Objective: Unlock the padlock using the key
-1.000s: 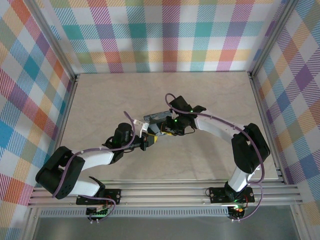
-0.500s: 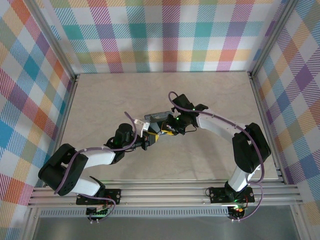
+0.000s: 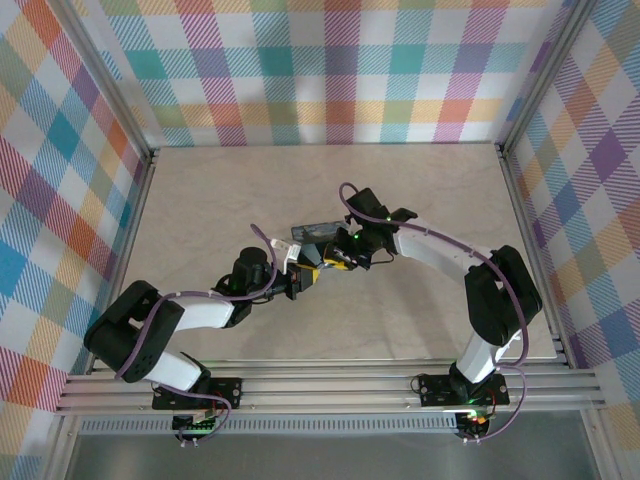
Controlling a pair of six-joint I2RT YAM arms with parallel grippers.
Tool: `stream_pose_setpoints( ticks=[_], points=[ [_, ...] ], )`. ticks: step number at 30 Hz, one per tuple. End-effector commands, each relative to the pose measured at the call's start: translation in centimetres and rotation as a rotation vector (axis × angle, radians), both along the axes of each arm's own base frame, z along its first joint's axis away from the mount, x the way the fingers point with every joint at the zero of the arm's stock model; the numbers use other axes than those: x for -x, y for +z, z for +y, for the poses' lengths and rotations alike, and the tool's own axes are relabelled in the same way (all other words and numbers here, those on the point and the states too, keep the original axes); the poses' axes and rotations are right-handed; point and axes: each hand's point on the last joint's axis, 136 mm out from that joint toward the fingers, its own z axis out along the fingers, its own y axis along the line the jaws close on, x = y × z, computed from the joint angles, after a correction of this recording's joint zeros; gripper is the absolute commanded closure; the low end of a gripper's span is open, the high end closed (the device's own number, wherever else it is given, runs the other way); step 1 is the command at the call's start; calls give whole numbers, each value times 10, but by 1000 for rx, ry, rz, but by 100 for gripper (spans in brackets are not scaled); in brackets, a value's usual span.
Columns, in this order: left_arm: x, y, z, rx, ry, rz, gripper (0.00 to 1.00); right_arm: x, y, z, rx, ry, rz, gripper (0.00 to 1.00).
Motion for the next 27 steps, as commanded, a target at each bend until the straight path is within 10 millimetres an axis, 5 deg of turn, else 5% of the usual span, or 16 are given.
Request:
stream_pose_setpoints(
  ticks=[1,16,22,27],
  points=[
    [3,-3,-5,13,-10,17,100,-4,28,5,-80,-3,-64,100],
    [3,-12,-8,-7,-8,34,100,-6,17,-5,-25,-9,-114,100],
    [8,-20,1,-57,12,49,100,-19,-15,-20,179,90,-352,62],
    [16,-32,10,-97,26,78,100,-28,-36,-15,250,154,-470,47]
  ],
)
